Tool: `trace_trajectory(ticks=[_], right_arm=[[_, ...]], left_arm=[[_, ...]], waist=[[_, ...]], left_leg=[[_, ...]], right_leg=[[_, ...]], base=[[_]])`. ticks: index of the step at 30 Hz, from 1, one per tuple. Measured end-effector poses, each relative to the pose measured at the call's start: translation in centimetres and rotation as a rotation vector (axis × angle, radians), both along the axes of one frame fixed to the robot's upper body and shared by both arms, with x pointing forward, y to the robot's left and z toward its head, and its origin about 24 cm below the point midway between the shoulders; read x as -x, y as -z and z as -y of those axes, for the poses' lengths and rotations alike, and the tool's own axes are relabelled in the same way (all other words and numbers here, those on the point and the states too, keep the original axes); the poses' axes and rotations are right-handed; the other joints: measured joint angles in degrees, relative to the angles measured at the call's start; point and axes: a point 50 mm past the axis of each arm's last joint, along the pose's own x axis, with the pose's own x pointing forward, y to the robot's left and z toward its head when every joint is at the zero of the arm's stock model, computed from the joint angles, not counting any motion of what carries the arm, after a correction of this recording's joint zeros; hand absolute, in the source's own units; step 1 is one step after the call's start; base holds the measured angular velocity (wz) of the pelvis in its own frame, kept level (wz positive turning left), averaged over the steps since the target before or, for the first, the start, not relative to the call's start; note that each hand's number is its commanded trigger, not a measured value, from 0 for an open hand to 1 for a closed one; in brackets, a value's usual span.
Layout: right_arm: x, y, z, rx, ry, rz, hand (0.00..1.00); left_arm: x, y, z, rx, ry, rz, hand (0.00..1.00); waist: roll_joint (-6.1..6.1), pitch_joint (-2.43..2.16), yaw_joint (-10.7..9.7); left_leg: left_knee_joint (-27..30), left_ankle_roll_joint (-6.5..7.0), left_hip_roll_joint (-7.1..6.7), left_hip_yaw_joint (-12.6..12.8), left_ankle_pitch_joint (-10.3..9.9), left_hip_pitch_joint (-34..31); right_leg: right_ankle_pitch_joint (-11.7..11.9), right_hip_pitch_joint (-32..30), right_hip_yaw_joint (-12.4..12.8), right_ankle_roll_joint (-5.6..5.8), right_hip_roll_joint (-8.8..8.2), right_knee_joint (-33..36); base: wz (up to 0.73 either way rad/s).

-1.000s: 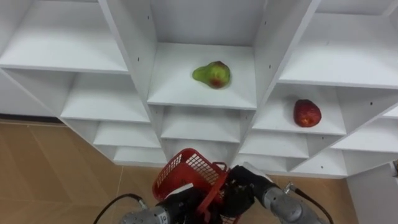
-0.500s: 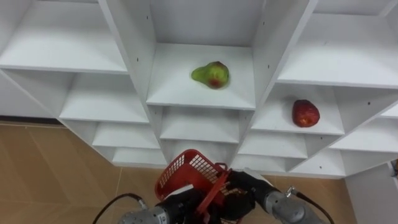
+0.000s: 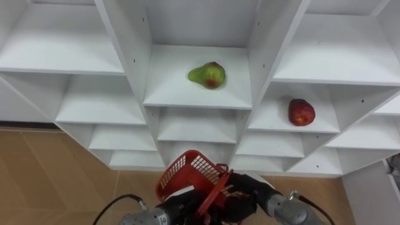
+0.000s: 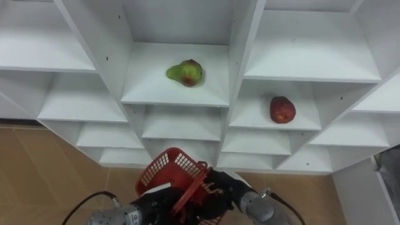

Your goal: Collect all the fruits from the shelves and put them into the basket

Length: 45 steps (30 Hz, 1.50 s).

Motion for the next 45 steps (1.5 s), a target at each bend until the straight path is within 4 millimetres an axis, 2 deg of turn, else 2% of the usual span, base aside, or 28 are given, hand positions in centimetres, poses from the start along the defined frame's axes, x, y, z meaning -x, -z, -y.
trace_trajectory(ticks=[8, 17, 22, 27, 33, 41, 44, 45], right_arm=[[0.2, 0.1, 0.1, -0.012, 0.015, -0.015, 0.00], [1.0, 0.8, 0.4, -0.006, 0.024, -0.059, 0.00], [1.9, 1.2, 0.4, -0.017, 0.026, -0.095, 0.00], [2.6, 1.5, 0.1, -0.037, 0.005, -0.129, 0.00], [2.6, 1.5, -0.1, -0.042, 0.005, -0.128, 0.00], [2.1, 1.1, -0.2, -0.059, 0.016, -0.103, 0.00], [1.8, 0.9, -0.1, -0.068, 0.024, -0.086, 0.00], [1.8, 0.8, -0.2, -0.073, 0.022, -0.082, 0.00]], left_arm=[[0.1, 0.0, 0.0, -0.002, 0.006, 0.000, 1.00], [0.5, 0.6, -0.4, -0.080, 0.056, 0.027, 1.00], [0.7, 1.0, -1.3, -0.123, 0.003, 0.025, 1.00], [1.3, 2.1, -3.0, -0.172, -0.106, -0.021, 1.00], [2.1, 3.0, -4.7, -0.220, -0.232, -0.072, 1.00], [2.8, 3.6, -4.9, -0.229, -0.304, -0.110, 1.00], [2.8, 3.6, -4.7, -0.223, -0.305, -0.113, 1.00], [2.9, 3.7, -4.7, -0.217, -0.321, -0.119, 1.00]], waist=[[-0.01, 0.00, 0.1], [-0.27, -0.06, 0.6], [-0.37, -0.09, 1.7], [-0.34, -0.32, 1.8], [-0.35, -0.33, 1.7], [0.40, -0.41, 1.9], [1.04, -0.85, 1.9], [1.10, -0.86, 1.9]], left_leg=[[-0.2, 0.00, 0.00, 0.1, 0.0, 0.1], [-1.1, 0.01, -0.02, 0.8, 0.0, 1.1], [-1.4, 0.01, 0.04, 0.9, 0.0, 1.4], [-1.8, -0.01, 0.02, 0.7, 0.0, 1.9], [-1.7, -0.01, 0.02, 0.6, 0.1, 2.0], [-2.4, -0.01, 0.02, 0.7, 0.0, 2.8], [-2.8, -0.01, 0.01, 0.7, 0.1, 3.3], [-3.0, -0.05, 0.01, 0.8, 0.3, 3.7]], right_leg=[[0.0, 0.0, 0.0, 0.00, -0.01, -0.1], [-0.1, 0.2, 0.7, 0.08, -0.01, -0.1], [-0.1, 0.3, 0.7, 0.05, 0.04, -0.1], [-0.1, 0.8, 0.6, 0.04, 0.03, -0.2], [-0.1, 0.9, 0.6, 0.03, 0.02, -0.2], [-0.1, 1.8, 0.6, 0.02, 0.06, -0.5], [-0.1, 2.1, 0.6, 0.04, 0.09, -0.8], [-0.1, 2.3, 0.7, 0.04, 0.10, -1.0]], base=[[0.00], [-0.04], [-0.02], [0.00], [0.00], [0.00], [0.00], [0.00]])
